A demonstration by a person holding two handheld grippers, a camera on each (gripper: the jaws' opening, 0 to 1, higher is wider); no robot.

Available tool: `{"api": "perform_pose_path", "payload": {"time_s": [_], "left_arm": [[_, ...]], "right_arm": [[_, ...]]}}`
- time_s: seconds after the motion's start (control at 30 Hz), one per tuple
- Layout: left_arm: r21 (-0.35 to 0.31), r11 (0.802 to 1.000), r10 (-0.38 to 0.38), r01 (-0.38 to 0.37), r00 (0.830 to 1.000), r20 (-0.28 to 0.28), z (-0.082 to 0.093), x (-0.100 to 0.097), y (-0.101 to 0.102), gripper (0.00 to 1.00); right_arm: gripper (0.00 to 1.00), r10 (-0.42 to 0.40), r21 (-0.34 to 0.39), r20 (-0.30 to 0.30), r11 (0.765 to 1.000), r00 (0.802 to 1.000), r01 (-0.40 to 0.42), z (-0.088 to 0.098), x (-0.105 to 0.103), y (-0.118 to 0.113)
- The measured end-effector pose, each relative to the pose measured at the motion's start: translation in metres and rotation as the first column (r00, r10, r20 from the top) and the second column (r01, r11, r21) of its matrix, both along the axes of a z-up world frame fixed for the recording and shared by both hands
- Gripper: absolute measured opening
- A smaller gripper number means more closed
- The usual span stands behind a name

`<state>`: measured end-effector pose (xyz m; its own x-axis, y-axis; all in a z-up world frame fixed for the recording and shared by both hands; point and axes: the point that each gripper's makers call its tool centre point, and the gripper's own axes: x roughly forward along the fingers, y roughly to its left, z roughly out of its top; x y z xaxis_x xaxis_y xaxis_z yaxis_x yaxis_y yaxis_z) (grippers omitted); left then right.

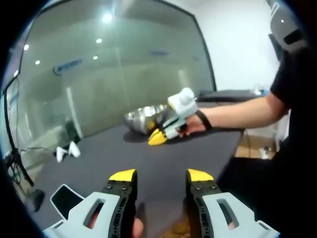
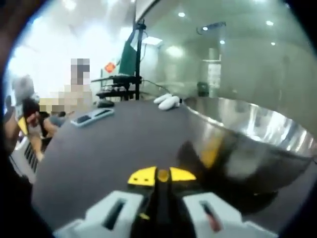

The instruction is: Pick up the QQ candy scattered on the table and place it into the stainless steel bowl on the table

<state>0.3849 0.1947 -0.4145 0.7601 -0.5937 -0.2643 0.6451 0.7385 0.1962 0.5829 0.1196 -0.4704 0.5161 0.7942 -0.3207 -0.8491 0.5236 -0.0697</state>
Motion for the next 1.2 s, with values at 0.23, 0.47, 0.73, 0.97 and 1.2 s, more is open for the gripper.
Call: {"api": "perform_pose_path", "payload": {"time_s": [0.23,0.47,0.73,0.97,1.2], "left_arm": [[-0.002,1.000,0.004,-0.004,1.000,0.000,0.000,0.000,0.002,0.41],[-0.012,1.000,0.009,-0.009,1.000,0.006,0.002,0.000,0.003,0.41],[-0.018,1.000,0.008,-0.007,1.000,0.003,0.001,0.000,0.002,0.41],[-0.008,1.000,-0.001,0.001,1.000,0.016,0.007,0.001,-0.003,0.41],[-0.005,1.000,-0.013,0.013,1.000,0.015,0.007,0.001,-0.008,0.41]], "right_arm": [[0.09,-0.004,0.039,0.013,0.999,1.000,0.004,0.022,-0.009,-0.006],[0.10,0.000,0.073,0.063,0.997,0.998,-0.004,0.052,-0.023,-0.014],[0.09,-0.041,0.188,0.167,0.982,0.985,0.009,0.100,-0.014,-0.033],[0.09,-0.110,0.199,0.212,0.978,0.971,0.068,0.130,0.009,-0.050],[0.10,-0.227,0.201,0.185,0.961,0.956,0.189,0.132,0.038,-0.069]]}}
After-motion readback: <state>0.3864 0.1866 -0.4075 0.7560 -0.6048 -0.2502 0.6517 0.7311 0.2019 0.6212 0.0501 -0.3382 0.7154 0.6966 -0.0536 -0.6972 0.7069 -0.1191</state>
